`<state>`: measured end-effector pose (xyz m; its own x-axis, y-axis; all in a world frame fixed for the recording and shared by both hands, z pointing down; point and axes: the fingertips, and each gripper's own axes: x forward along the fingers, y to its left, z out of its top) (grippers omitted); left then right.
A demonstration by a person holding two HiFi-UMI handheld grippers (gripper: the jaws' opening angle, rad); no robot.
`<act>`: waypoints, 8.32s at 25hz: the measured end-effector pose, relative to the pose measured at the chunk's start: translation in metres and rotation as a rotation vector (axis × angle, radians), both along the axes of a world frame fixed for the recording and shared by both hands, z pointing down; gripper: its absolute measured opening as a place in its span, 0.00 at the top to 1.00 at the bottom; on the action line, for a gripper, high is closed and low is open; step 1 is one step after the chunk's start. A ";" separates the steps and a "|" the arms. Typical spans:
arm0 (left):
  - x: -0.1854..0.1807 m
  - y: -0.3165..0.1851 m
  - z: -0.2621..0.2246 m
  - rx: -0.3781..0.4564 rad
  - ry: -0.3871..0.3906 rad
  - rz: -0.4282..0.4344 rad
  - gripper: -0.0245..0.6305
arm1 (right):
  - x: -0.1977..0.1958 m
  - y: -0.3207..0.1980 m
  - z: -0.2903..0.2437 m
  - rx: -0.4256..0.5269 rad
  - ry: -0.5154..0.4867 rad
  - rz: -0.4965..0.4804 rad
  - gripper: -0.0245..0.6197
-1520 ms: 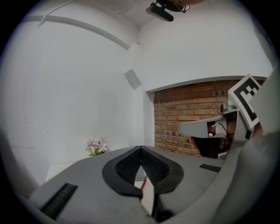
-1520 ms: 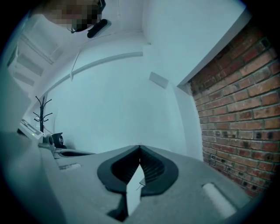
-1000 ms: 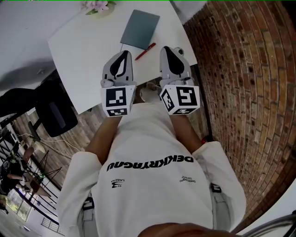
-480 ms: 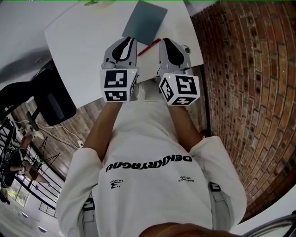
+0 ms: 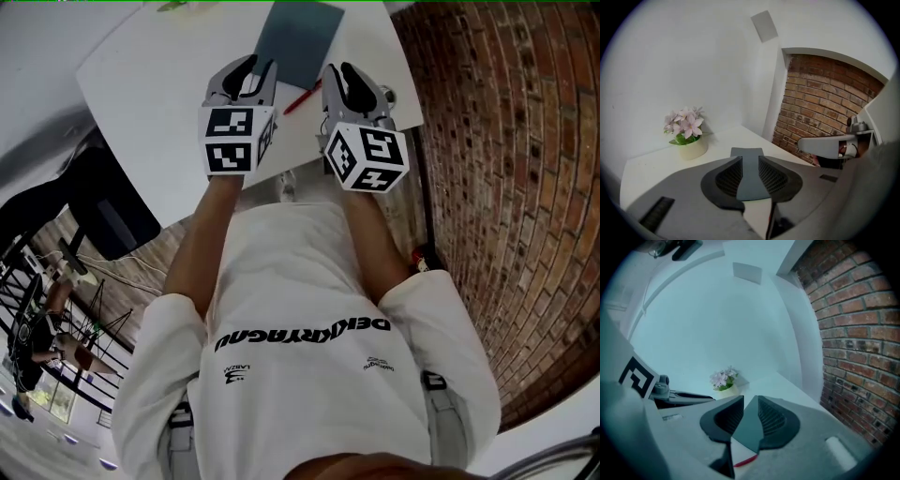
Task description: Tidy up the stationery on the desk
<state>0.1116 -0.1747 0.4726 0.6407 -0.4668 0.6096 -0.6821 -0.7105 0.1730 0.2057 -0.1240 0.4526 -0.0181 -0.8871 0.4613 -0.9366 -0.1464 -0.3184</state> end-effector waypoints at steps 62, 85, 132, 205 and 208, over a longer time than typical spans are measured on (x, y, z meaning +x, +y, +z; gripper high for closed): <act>0.015 -0.081 0.173 -0.471 -0.037 0.029 0.80 | 0.016 -0.060 0.190 -0.465 -0.206 0.003 0.83; -0.054 -0.052 0.171 -0.518 -0.051 -0.162 0.80 | -0.038 -0.061 0.182 -0.502 -0.168 -0.211 0.84; -0.192 0.052 0.167 -0.587 -0.021 -0.472 0.80 | -0.168 -0.003 0.191 -0.591 -0.118 -0.529 0.84; -0.170 0.091 -0.019 0.074 0.106 -0.254 0.96 | -0.044 0.056 0.182 -0.673 -0.305 -0.083 0.78; -0.172 0.093 -0.021 0.066 0.118 -0.267 0.96 | -0.045 0.055 0.187 -0.699 -0.384 -0.024 0.78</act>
<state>-0.0604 -0.0819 0.4515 0.5544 -0.6644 0.5012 -0.8244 -0.5210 0.2213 0.1608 -0.0690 0.6398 -0.3043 -0.3924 0.8680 -0.7852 -0.4125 -0.4618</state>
